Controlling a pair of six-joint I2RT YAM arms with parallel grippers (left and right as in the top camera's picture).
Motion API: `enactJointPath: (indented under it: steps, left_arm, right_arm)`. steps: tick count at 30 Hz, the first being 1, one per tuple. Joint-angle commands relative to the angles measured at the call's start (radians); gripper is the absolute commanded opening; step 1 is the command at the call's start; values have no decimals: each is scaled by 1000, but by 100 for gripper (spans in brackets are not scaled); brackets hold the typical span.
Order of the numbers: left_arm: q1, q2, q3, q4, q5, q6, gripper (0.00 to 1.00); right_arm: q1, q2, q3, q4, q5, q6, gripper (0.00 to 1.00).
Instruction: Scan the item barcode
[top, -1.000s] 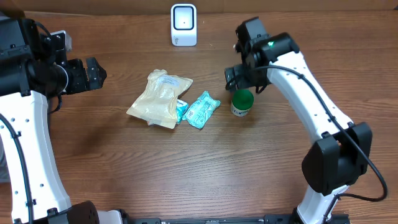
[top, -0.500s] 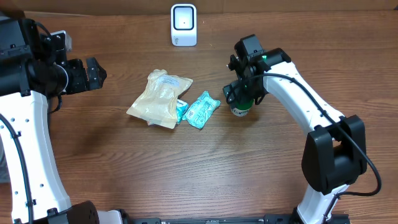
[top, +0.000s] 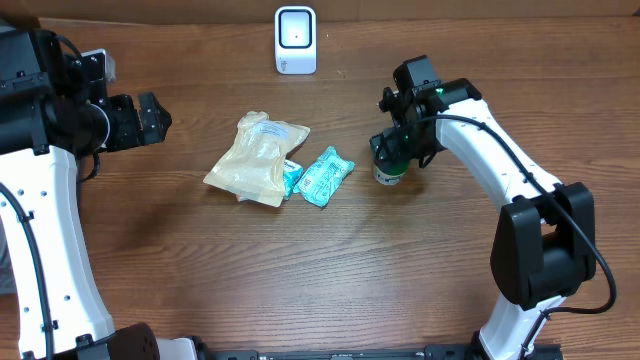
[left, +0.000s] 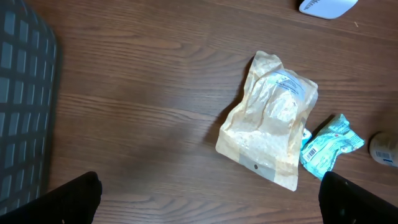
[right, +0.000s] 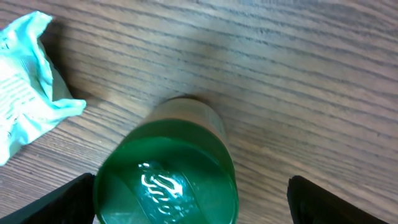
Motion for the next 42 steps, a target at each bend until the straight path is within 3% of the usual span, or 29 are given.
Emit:
enactJointPath:
  steps: [1,7,10,13,20,26,31,38,42]
  left_arm:
    - [4,9,4,2,8,23,100]
    - [4,9,4,2,8,23,100]
    - [4,9,4,2,8,23,100]
    - [4,9,4,2,8,23,100]
    - [4,9,4,2,8,23,100]
    - [4,9,4,2,8,23,99]
    - [4,9,4,2,8,23,100]
    - [4,9,4,2,8,23,100]
    - [4,9,4,2,8,23,99]
  right_arm:
    - [-4,-1,-24,14,-17,-22,95]
    - [-5,0,-64,40,-16,-23,94]
    - [-8,0,-64,47,-16,-23,88]
    - [-7,0,-64,60,-17,-14,71]
    - [-7,-2,-51,56,-90,9,44]
    - [-13,-7,37,15,-187,122,41]
    - [-37,-23,161,-66,-417,136,34]
    - [-108,-47,262,-124,-982,131,32]
    - [-153,-49,263,-122,-1237,31,32]
